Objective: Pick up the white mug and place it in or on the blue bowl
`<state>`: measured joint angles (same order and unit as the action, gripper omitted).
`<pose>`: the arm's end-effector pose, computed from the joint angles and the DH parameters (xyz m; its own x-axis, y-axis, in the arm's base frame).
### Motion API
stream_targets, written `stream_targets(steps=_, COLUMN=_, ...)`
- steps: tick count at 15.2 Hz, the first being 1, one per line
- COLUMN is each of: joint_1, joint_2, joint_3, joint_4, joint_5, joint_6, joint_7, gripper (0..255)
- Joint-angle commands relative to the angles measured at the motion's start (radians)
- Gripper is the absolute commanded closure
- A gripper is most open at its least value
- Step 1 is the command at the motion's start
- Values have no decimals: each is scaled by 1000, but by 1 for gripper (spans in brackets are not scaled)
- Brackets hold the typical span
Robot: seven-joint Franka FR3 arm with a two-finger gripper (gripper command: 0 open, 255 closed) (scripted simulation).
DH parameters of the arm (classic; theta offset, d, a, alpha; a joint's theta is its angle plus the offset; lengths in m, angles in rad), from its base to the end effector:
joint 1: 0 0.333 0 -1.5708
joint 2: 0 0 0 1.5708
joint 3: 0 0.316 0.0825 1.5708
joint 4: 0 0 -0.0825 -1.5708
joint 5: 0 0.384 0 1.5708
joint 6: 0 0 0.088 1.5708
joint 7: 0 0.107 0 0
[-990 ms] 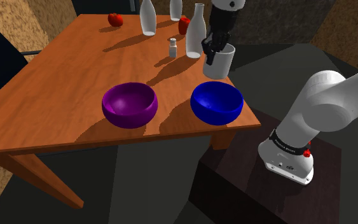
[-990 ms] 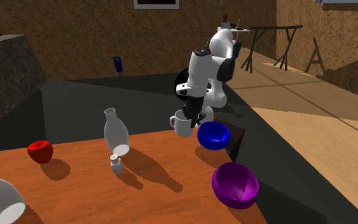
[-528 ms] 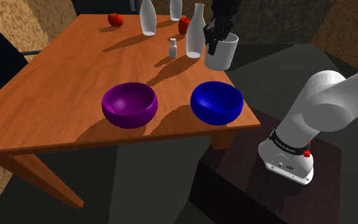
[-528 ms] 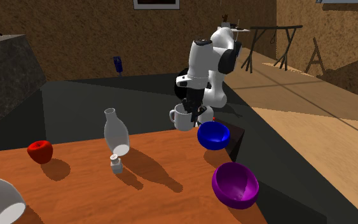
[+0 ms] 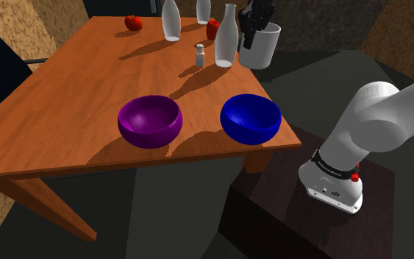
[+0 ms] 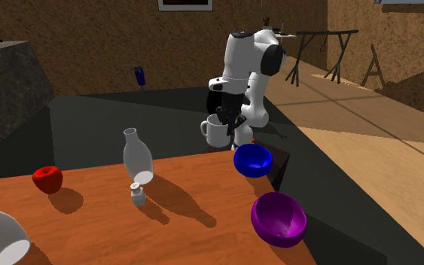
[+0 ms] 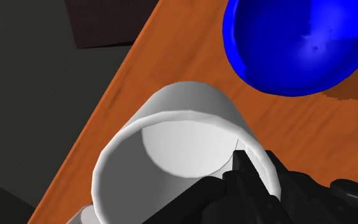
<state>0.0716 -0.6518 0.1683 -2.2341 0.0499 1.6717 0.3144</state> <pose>0.3436 0.1056 0.6094 0.9899 -0.1055 0.0944 -0.1082 -0.9938 0.0238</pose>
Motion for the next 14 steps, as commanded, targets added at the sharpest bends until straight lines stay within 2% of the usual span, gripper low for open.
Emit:
stream_targets(steps=1, joint_1=-1, joint_2=5, joint_3=-2, joint_4=21, joint_5=-2, joint_6=-16, joint_7=-1, gripper=255)
stream_targets(steps=12, joint_1=74, joint_2=-35, joint_3=208, joint_4=103, joint_5=115, joint_6=-123, joint_7=252, gripper=255)
stream_targets(steps=14, joint_1=77, joint_2=-44, joint_3=210, joint_4=70, joint_5=119, joint_6=-98, joint_7=251, gripper=255)
